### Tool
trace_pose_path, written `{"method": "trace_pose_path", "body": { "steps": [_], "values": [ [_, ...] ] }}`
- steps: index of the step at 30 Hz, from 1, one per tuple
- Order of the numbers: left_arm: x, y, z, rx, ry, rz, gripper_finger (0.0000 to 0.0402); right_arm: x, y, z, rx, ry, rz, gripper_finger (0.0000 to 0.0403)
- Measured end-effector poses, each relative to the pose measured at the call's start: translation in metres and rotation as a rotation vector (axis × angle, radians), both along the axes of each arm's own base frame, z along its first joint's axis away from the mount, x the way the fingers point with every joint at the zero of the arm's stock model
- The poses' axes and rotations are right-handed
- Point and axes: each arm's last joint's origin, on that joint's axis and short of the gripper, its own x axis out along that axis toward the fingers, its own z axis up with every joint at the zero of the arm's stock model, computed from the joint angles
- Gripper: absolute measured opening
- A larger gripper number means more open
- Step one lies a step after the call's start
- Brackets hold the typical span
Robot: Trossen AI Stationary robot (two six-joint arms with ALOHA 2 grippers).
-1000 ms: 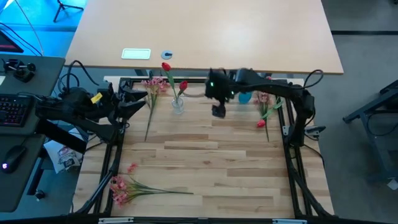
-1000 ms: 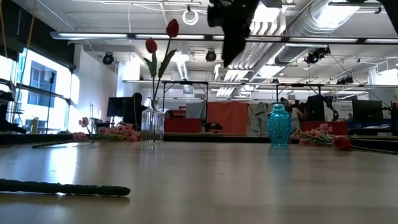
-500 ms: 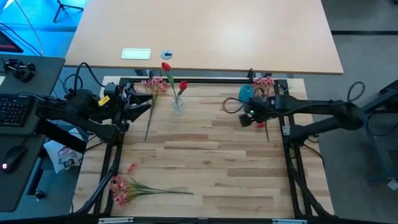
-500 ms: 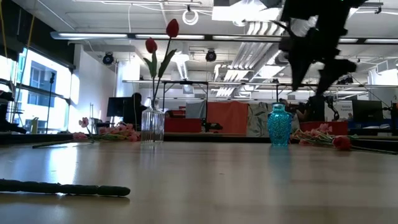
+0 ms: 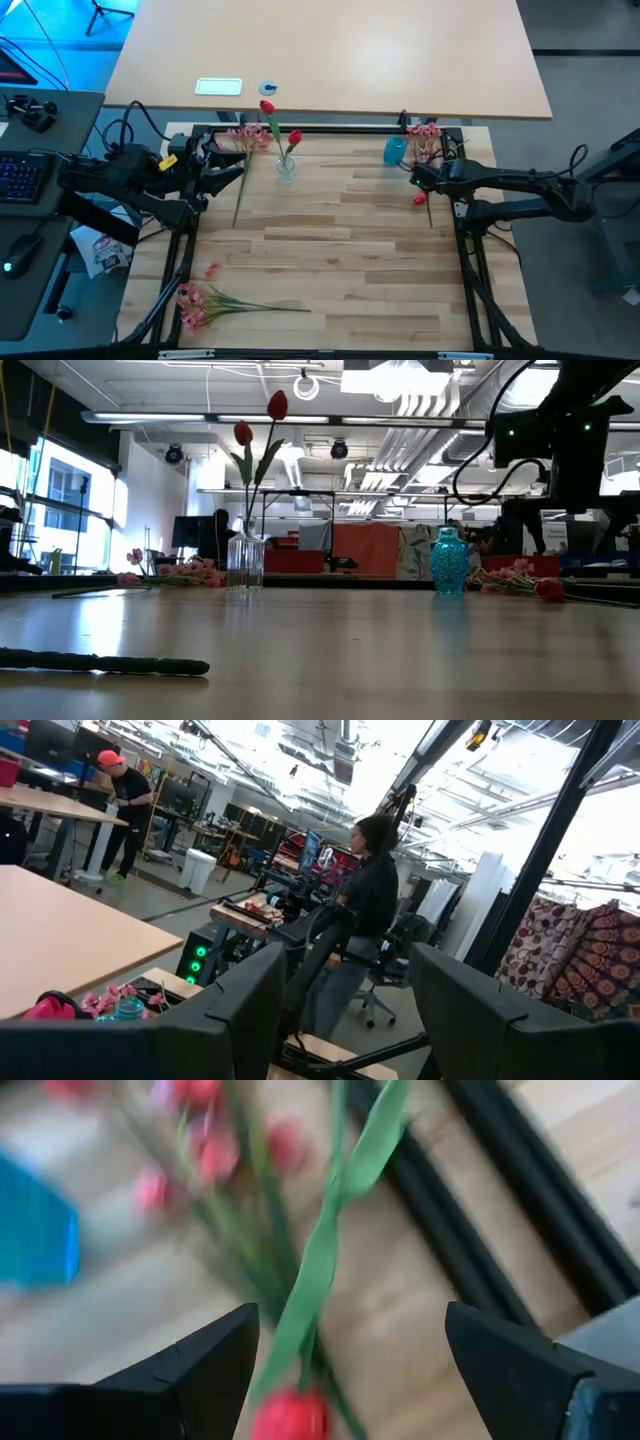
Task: Sort flowers into vase by color
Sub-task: Put the red flower into the transparent vase
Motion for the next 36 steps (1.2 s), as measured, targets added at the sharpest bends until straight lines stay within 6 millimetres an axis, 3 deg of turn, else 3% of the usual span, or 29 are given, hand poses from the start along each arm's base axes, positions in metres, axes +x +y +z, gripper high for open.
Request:
{"method": "trace_pose_path", "body": {
  "steps": [4,13,19,26,36],
  "values": [
    [0.0,0.0,0.0,0.0,0.001,0.0,0.0202,-0.002,-0.014,-0.001,-0.093,0.014,-0.095,0.0316],
    [0.0,0.0,0.0,0.001,0.002,0.001,0.0202,-0.001,-0.049,-0.018,-0.046,0.05,-0.149,0.031],
    [0.0,0.0,-0.001,0.002,0.008,0.004,0.0202,-0.007,-0.06,-0.027,0.007,0.09,-0.212,0.0244],
    [0.0,0.001,-0.001,-0.003,0.01,0.024,0.0202,-0.007,-0.071,-0.026,-0.015,0.082,-0.14,0.0161],
    [0.0,0.001,-0.001,-0.013,0.007,0.025,0.0202,-0.013,-0.077,-0.028,0.009,0.086,-0.165,0.0145]
  ]
}}
